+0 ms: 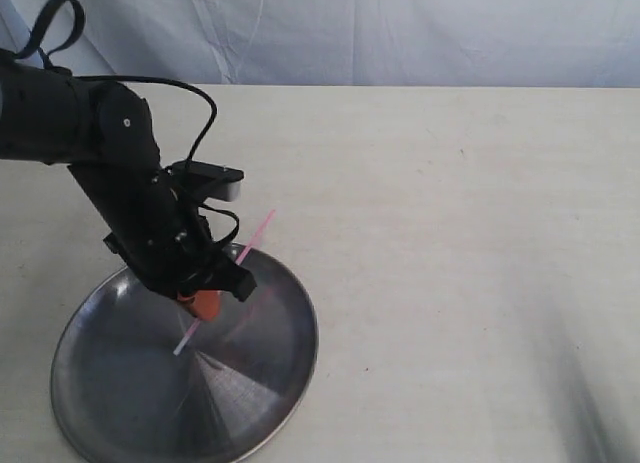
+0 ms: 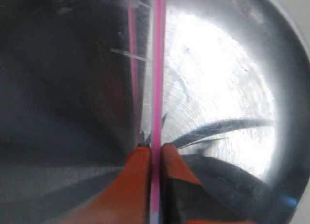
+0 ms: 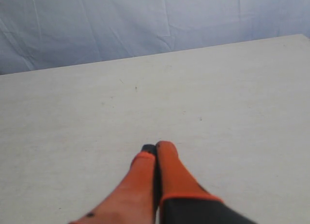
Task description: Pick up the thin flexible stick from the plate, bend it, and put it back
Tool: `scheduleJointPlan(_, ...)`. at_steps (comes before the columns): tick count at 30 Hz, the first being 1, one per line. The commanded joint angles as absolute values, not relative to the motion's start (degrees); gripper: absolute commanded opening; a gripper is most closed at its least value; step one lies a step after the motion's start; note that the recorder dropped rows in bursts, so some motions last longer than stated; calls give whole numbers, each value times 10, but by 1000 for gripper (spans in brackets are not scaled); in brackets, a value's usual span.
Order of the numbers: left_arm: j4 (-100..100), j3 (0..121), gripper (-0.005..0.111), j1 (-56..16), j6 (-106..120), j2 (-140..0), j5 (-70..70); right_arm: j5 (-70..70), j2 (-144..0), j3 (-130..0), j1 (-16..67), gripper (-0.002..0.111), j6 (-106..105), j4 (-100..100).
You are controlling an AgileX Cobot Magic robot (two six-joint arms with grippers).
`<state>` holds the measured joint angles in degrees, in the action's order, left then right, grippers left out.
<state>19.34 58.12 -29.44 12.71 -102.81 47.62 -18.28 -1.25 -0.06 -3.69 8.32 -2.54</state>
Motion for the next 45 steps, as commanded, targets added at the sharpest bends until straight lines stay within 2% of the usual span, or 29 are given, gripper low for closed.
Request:
scheduleJointPlan(1,196,579,0,-298,141,-980,488,-179,-9,0,-40,-1,79,-28)
scheduleJointPlan(8,219,579,0,-298,169,-919,500,-159,-9,0,-40,-1,79,-30)
scheduleJointPlan(12,295,579,0,-298,239,-893,501,-44,-9,0,-40,-1,83,-28)
scheduleJointPlan(14,336,579,0,-298,278,-885,506,38,-9,0,-40,-1,133,19)
scheduleJointPlan(18,382,579,0,-298,324,-876,520,189,-9,0,-40,-1,372,169)
scheduleJointPlan(22,410,573,0,-298,352,-875,528,210,-9,0,-40,-1,518,183)
scheduleJointPlan(26,453,558,0,-298,394,-872,534,198,-9,0,-39,-1,665,69)
scheduleJointPlan(29,478,557,0,-298,418,-872,547,199,-38,-8,-25,-1,1016,-337)
scheduleJointPlan(30,482,557,0,-298,423,-871,548,204,-56,-18,-25,-1,1076,-412)
scheduleJointPlan(32,491,557,0,-298,426,-868,553,245,-126,-47,-25,6,1158,-556)
scheduleJointPlan(34,493,557,0,-298,426,-859,553,325,-227,-80,-25,26,1159,-617)
scheduleJointPlan(35,502,557,0,-298,436,-853,554,377,-301,-104,-25,40,1158,-646)
scheduleJointPlan(37,510,557,0,-298,441,-845,555,430,-402,-140,-25,51,1149,-678)
scheduleJointPlan(41,510,557,0,-298,443,-831,558,539,-560,-211,-25,55,1070,-681)
scheduleJointPlan(45,512,557,0,-298,451,-831,564,550,-639,-252,-7,55,1023,-681)
